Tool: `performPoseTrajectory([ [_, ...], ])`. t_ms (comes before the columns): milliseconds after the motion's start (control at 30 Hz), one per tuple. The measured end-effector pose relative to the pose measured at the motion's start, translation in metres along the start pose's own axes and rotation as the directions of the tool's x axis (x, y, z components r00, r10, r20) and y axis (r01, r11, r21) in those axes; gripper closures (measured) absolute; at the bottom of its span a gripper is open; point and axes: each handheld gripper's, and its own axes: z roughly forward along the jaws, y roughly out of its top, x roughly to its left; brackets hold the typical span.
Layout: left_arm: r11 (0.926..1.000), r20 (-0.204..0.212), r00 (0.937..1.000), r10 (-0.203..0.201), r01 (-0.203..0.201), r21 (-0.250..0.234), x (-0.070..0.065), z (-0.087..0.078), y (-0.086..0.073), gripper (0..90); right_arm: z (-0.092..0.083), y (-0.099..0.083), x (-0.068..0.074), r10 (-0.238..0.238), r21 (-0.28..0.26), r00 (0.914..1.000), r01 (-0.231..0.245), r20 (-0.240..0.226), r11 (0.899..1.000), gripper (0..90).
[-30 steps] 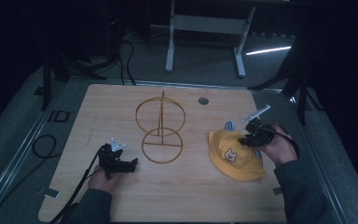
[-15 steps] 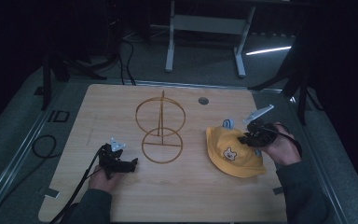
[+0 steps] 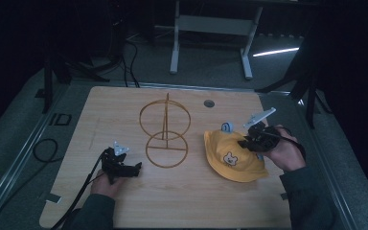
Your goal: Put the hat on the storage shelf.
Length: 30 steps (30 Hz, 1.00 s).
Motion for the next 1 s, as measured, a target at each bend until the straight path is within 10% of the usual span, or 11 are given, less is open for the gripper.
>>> performPoseTrajectory([
  [1000,1.0000,0.001,1.0000,0.000,0.000,0.002,0.000,0.000,0.000,1.9,-0.039,0.021,-0.001,-0.017,-0.166,0.9996,0.013,-0.022,0.986,79.3],
])
